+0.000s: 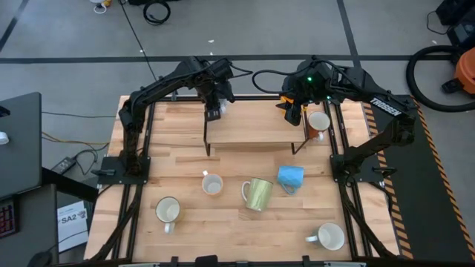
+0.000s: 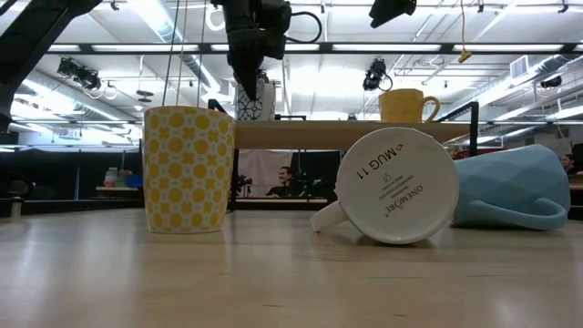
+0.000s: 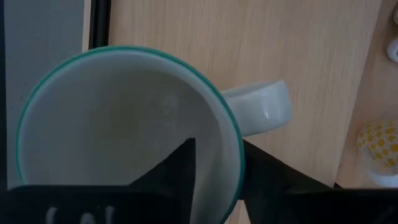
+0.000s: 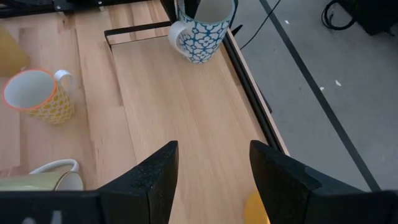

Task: Place coffee mugs
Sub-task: Put the blue patterned mug on the shelf, then put the light blue mug on the shelf

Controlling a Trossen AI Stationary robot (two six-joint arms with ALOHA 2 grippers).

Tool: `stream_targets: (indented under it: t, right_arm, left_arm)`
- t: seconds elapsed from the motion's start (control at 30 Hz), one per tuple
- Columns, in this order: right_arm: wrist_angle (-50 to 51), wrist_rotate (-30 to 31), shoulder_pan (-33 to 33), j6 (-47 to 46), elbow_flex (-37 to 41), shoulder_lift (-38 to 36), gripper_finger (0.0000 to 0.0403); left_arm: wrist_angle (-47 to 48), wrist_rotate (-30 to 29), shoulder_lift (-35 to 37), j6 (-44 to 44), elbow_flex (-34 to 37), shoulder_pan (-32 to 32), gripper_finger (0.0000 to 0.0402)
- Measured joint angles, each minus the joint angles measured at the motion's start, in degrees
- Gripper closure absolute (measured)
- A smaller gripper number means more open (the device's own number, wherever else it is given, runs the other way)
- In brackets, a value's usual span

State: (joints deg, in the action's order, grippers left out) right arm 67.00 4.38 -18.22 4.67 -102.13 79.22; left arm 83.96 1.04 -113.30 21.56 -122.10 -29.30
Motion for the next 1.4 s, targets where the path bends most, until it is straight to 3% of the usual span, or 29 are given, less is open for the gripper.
stream_targets:
  t: [0.37, 0.7, 1.07, 1.4]
  right_arm:
    - [0.0, 0.0, 0.0, 0.0, 0.0, 0.0, 0.0199]
    - [0.0, 0.0, 0.0, 0.0, 0.0, 0.0, 0.0199]
    - [1.3, 0.0, 0.7, -2.1, 0.0, -0.1, 0.0199]
    - [8.1, 0.7, 8.9, -11.4, 0.0, -1.3, 0.0199]
  left_arm:
    - [0.0, 0.0, 0.0, -1.5, 0.0, 0.0, 0.0220]
    - [0.0, 0.0, 0.2, -2.9, -1.8, 0.1, 0.0220]
    - [0.8, 0.2, 0.5, -2.9, -12.2, 0.9, 0.0220]
    - [1.5, 3.4, 6.9, -2.3, -12.5, 2.9, 0.0221]
